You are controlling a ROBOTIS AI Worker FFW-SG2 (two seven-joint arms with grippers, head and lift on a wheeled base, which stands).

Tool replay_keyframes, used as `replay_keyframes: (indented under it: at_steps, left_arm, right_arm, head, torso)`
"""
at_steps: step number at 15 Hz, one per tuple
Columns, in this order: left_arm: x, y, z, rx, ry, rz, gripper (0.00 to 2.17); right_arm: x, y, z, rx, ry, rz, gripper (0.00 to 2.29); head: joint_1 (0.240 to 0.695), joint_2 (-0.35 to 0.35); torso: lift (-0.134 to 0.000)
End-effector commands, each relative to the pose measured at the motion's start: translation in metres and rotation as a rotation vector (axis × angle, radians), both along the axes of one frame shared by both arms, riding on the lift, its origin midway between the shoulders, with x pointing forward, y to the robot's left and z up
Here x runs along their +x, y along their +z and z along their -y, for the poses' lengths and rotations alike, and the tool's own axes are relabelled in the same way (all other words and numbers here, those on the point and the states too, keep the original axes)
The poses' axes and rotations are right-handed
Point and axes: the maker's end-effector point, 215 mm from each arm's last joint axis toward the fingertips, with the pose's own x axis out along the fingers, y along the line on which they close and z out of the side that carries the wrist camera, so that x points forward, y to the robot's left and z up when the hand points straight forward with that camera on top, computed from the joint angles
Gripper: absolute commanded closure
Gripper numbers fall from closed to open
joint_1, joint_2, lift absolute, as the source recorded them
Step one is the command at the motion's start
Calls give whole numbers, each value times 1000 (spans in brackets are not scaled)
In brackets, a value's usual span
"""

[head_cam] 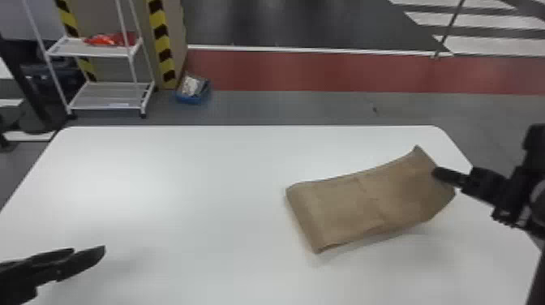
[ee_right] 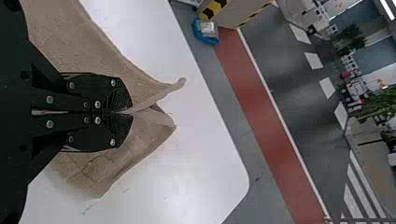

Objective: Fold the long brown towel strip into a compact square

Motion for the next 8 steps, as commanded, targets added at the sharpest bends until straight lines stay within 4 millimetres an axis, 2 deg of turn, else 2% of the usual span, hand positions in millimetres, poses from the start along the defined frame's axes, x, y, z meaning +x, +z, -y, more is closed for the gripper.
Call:
replay_keyframes:
  at_steps: [1, 2, 4, 7, 8]
  left_arm:
    - [-2, -1, 2, -3, -3, -2, 103]
    - [-4, -1, 2, -2, -6, -3, 103]
    - [-5, -2, 1, 1, -4, -6, 103]
    - [-6, -2, 0, 0, -3, -6, 103]
    - [-9, -4, 2, -2, -4, -12, 103]
  right_arm:
    - [-6, -42, 4, -11, 0, -79, 461]
    - [-6, -46, 5, 14, -8, -80, -2]
    - [-12, -51, 9, 16, -12, -91, 6]
    - [-20, -48, 20, 17, -28, -103, 63]
    - [-22, -46, 31, -4, -35, -108, 63]
  head:
    - [695, -87]
    - [695, -90]
    - [695, -96]
    - [695, -103]
    - [695, -107]
  torso:
    - [-128]
    - [-128]
    - [-128]
    - [-128]
    - [-128]
